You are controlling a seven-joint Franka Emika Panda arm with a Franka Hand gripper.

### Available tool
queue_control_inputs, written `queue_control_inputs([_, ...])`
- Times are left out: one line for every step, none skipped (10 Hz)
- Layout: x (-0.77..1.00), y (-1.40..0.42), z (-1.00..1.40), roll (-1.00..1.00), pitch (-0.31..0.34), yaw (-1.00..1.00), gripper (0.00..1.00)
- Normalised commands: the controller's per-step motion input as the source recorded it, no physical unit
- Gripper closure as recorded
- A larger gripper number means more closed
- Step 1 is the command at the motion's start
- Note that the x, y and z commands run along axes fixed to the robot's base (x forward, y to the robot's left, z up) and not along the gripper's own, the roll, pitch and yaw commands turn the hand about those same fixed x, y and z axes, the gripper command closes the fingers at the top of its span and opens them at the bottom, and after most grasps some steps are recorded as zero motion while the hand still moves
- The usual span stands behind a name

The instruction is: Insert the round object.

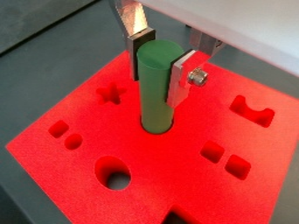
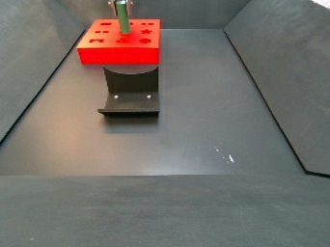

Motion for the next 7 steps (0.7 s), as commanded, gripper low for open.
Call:
queue_control_inputs([0.03,0.0,-0.68,0.04,-0.093,-0.01,1.0])
queue_control_inputs([0.0,-0.02,-0.73,0.06,-0.12,0.0,1.0])
queue_control_inputs([0.0,0.0,-0.74,0.09,-0.133,0.0,1.0])
queue_control_inputs([0.0,0.0,-0.76,0.1,-0.151,0.0,1.0])
queue_control_inputs([0.0,-0.01,-0.78,0.1,-0.17,0.0,1.0])
queue_control_inputs([0.0,0.0,-0.33,0.15,-0.017,0.0,1.0])
queue_control_inputs([0.0,0.0,0.0,0.0,0.0,0.0,1.0])
